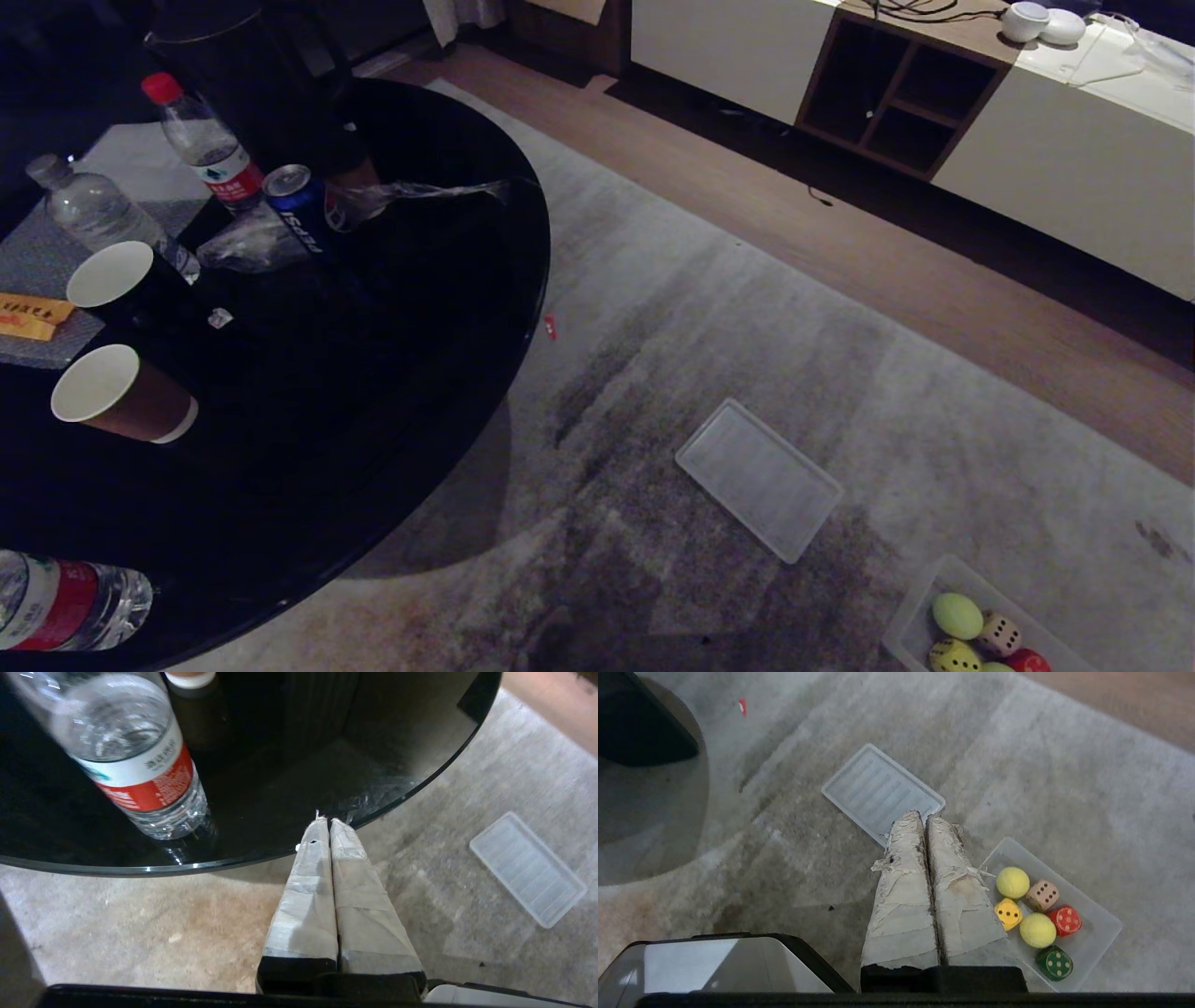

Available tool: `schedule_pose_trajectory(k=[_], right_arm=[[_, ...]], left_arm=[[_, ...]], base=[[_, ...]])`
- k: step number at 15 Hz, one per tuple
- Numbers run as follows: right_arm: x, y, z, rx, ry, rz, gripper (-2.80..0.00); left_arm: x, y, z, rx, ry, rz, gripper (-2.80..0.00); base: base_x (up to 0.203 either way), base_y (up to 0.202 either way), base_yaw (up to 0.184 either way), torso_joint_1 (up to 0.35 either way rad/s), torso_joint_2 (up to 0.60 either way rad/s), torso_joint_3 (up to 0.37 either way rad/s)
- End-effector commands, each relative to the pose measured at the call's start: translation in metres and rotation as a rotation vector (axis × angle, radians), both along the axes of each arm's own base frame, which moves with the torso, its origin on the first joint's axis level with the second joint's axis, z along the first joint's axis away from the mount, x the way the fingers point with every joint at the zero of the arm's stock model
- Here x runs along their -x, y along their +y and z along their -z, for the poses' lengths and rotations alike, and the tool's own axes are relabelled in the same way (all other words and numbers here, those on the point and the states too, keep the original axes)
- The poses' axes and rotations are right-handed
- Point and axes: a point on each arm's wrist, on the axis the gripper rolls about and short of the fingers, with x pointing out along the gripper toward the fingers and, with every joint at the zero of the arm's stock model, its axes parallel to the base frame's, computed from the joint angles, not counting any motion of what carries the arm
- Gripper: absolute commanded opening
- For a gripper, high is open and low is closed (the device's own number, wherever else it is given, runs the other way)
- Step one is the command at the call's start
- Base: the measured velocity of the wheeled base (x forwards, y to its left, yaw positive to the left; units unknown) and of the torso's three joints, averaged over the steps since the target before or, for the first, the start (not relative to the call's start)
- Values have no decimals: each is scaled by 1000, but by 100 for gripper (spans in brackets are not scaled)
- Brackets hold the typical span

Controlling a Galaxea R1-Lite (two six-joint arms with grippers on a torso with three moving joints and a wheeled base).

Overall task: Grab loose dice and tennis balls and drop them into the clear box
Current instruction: Close the lid

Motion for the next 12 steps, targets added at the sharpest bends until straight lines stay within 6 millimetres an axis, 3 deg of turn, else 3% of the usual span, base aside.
schedule_pose_trajectory(k=[1, 12], right_arm=[[0, 0, 0, -1, 1, 0, -280], [0, 0, 0, -1, 3, 0, -280]], left_arm=[[0, 0, 0, 1, 2, -1, -280], [0, 0, 0, 1, 2, -1, -280]], base=[[0, 0, 0, 2, 2, -198], [0, 0, 0, 1, 3, -197]])
